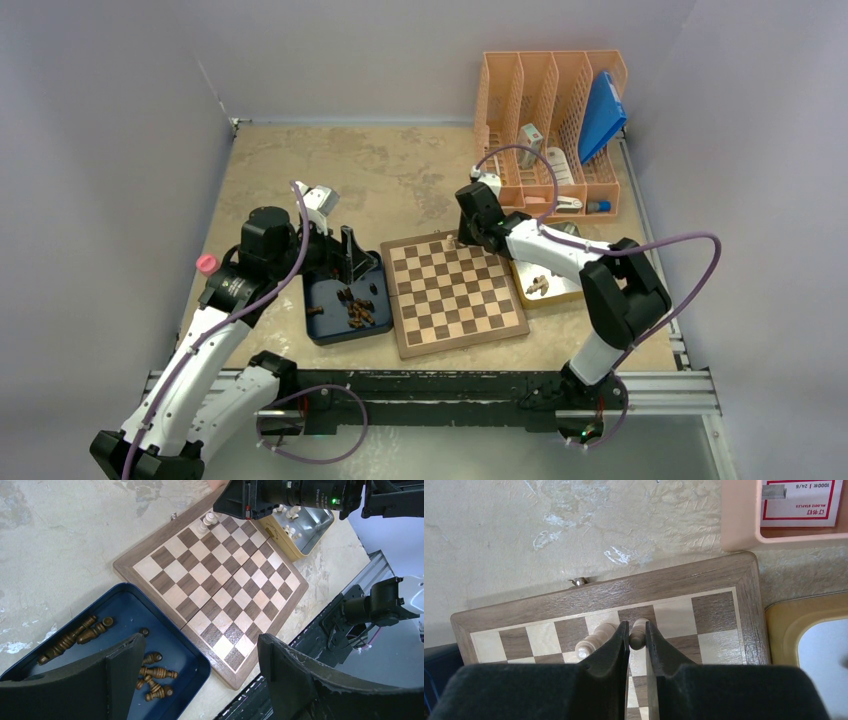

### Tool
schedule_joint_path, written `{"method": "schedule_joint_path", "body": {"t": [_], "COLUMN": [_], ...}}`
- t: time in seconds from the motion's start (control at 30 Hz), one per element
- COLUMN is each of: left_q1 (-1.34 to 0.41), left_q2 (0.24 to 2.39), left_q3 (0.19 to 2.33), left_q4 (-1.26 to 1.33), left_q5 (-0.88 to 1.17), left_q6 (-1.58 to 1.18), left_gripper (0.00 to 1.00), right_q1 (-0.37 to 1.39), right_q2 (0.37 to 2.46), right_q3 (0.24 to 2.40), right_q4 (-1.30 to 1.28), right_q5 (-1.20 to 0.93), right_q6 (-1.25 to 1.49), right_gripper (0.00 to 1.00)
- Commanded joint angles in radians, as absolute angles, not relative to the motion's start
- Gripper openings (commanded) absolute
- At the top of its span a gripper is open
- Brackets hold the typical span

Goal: Set up the chess pieces on the board
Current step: Place the chess piece on the chessboard.

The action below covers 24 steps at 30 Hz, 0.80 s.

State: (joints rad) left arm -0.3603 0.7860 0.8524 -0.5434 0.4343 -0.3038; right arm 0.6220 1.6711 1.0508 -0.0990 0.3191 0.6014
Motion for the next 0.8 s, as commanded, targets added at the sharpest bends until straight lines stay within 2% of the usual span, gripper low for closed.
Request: {"method": "schedule_joint_path", "body": {"t": [0.0, 0.37, 0.77], "left_q1": [-0.356, -0.356, -0.356], "left_q2": [0.773, 0.770, 0.771], "left_q3": [0.849, 0.848, 0.848], "left_q4": [-0.512, -0.512, -0.512], "left_q5": [0.434, 0.434, 0.434], "left_q6": [-0.313, -0.313, -0.313], "left_gripper": [0.83, 0.83, 0.83], "right_q1": [0.630, 0.634, 0.634], "right_q2": [1.672, 1.687, 1.676], "right_q3": [1.098, 1.101, 1.107], "right_q4": [-0.088, -0.093, -0.099], "right_q5": [0.336, 0.335, 0.326], "right_q6": [0.596, 0.598, 0.608], "right_gripper": [0.09, 0.10, 0.23]}}
